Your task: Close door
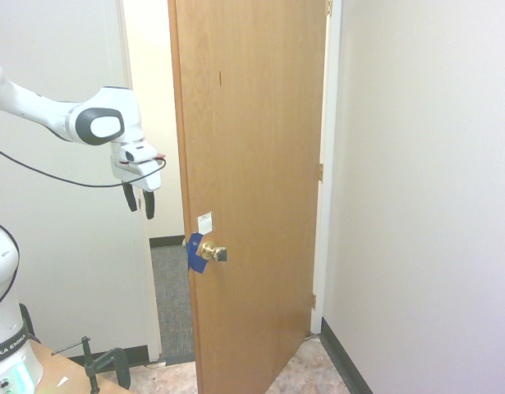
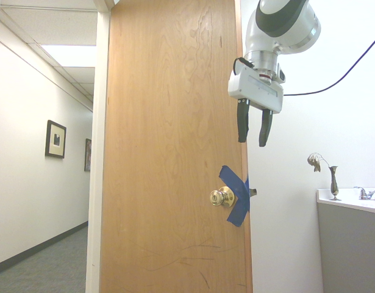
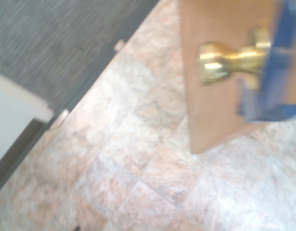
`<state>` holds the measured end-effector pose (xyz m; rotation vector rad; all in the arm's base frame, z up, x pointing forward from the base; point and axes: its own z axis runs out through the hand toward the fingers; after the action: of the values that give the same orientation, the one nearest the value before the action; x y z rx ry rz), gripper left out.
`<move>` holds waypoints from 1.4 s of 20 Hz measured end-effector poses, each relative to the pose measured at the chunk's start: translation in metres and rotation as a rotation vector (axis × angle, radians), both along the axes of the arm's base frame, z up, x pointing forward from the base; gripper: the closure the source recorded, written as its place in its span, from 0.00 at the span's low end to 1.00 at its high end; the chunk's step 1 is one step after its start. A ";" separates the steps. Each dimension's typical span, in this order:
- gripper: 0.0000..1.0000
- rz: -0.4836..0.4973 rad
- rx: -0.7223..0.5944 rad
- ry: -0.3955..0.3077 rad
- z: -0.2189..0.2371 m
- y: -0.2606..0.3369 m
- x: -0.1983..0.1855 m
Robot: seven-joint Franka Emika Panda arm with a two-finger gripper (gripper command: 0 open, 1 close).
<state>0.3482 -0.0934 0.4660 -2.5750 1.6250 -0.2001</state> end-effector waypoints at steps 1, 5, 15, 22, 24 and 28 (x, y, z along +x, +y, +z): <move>0.00 -0.027 0.008 0.002 0.003 -0.013 -0.006; 0.00 -0.133 0.030 -0.023 0.030 -0.068 -0.037; 0.00 -0.373 0.050 -0.019 0.001 -0.190 -0.022; 0.00 -0.295 0.045 -0.024 -0.016 -0.138 0.066; 0.00 -0.200 0.033 -0.024 -0.014 -0.078 0.100; 0.00 0.040 0.000 -0.042 -0.015 0.127 0.153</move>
<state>0.5007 0.0331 0.4515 -2.5827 1.5580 -0.2502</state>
